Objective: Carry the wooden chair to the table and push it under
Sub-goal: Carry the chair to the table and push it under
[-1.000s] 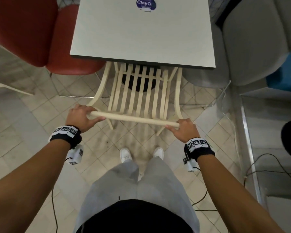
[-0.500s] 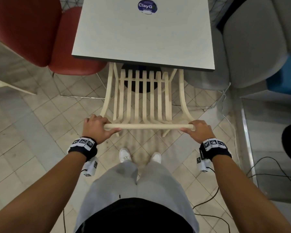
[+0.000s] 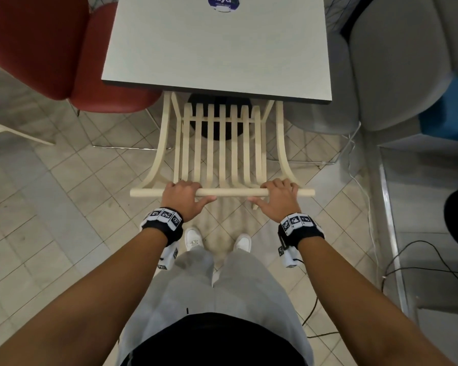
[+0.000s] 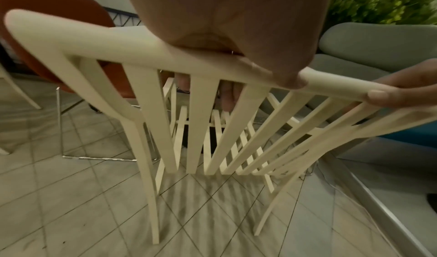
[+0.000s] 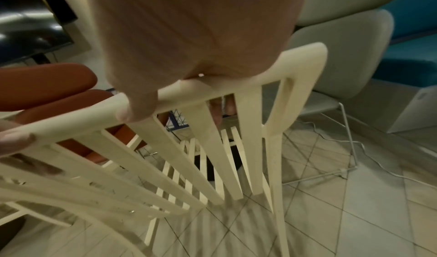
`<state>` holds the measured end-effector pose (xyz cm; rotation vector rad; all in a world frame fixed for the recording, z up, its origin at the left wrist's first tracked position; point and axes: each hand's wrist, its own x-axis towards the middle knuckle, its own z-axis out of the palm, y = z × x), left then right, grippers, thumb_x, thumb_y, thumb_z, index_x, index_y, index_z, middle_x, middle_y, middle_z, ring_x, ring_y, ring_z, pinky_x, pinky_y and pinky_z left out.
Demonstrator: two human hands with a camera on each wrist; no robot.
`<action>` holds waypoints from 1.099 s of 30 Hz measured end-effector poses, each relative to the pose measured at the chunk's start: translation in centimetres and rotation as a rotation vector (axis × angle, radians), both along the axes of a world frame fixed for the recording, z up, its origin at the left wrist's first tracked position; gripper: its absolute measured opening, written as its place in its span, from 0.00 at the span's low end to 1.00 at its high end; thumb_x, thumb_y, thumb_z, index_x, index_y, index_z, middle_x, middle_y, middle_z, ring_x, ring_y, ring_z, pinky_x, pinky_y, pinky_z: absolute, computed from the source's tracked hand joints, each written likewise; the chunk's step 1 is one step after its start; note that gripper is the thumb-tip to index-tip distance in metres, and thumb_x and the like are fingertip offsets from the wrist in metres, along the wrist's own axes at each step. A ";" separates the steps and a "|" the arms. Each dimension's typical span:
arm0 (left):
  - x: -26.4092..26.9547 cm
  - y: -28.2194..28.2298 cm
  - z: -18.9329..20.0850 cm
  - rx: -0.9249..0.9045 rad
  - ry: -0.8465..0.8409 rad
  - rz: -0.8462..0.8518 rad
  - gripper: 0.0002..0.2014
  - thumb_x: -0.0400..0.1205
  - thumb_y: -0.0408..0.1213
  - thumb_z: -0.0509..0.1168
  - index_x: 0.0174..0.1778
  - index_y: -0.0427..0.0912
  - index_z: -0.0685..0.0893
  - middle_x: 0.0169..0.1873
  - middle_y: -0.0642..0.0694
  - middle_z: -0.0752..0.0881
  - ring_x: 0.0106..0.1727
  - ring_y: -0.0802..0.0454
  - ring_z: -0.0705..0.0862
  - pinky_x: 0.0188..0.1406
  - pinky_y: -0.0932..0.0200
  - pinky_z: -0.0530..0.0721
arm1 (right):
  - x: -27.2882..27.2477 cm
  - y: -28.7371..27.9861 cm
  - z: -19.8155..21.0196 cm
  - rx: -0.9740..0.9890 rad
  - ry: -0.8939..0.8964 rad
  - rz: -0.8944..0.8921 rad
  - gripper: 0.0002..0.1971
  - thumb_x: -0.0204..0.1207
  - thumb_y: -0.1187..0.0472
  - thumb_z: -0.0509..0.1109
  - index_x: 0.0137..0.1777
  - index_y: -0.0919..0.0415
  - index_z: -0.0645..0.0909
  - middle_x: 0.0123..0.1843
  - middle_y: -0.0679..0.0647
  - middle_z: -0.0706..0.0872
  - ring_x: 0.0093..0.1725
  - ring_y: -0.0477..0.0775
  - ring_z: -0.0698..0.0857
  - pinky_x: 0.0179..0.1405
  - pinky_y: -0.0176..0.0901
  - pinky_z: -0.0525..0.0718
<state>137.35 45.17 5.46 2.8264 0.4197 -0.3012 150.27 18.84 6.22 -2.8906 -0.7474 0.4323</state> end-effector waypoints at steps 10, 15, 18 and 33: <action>1.3 0.4 -0.6 0.056 -0.067 0.036 0.44 0.76 0.82 0.45 0.51 0.50 0.93 0.42 0.49 0.94 0.48 0.43 0.87 0.60 0.39 0.75 | 2.4 0.3 -0.7 0.025 -0.035 0.035 0.37 0.68 0.21 0.52 0.56 0.49 0.85 0.53 0.48 0.85 0.56 0.55 0.75 0.60 0.57 0.67; 2.8 1.0 -0.1 -0.002 -0.028 0.295 0.40 0.69 0.85 0.60 0.54 0.54 0.93 0.54 0.49 0.92 0.66 0.39 0.82 0.81 0.20 0.55 | 4.5 1.5 -0.7 0.038 -0.027 0.023 0.39 0.67 0.19 0.50 0.56 0.49 0.84 0.53 0.49 0.85 0.55 0.56 0.75 0.59 0.57 0.68; 2.6 1.5 0.0 -0.056 -0.064 0.359 0.38 0.70 0.81 0.66 0.58 0.52 0.93 0.57 0.47 0.91 0.71 0.40 0.80 0.86 0.23 0.49 | 4.9 1.8 -0.8 0.032 -0.024 0.017 0.37 0.68 0.20 0.52 0.57 0.48 0.84 0.53 0.49 0.86 0.55 0.56 0.75 0.60 0.58 0.68; 0.4 6.0 -0.2 -0.026 -0.031 0.220 0.39 0.71 0.79 0.57 0.55 0.50 0.93 0.52 0.47 0.94 0.66 0.37 0.84 0.87 0.22 0.45 | 2.8 3.1 -0.8 0.081 0.001 0.011 0.33 0.73 0.27 0.57 0.58 0.55 0.84 0.54 0.53 0.85 0.56 0.56 0.75 0.59 0.53 0.63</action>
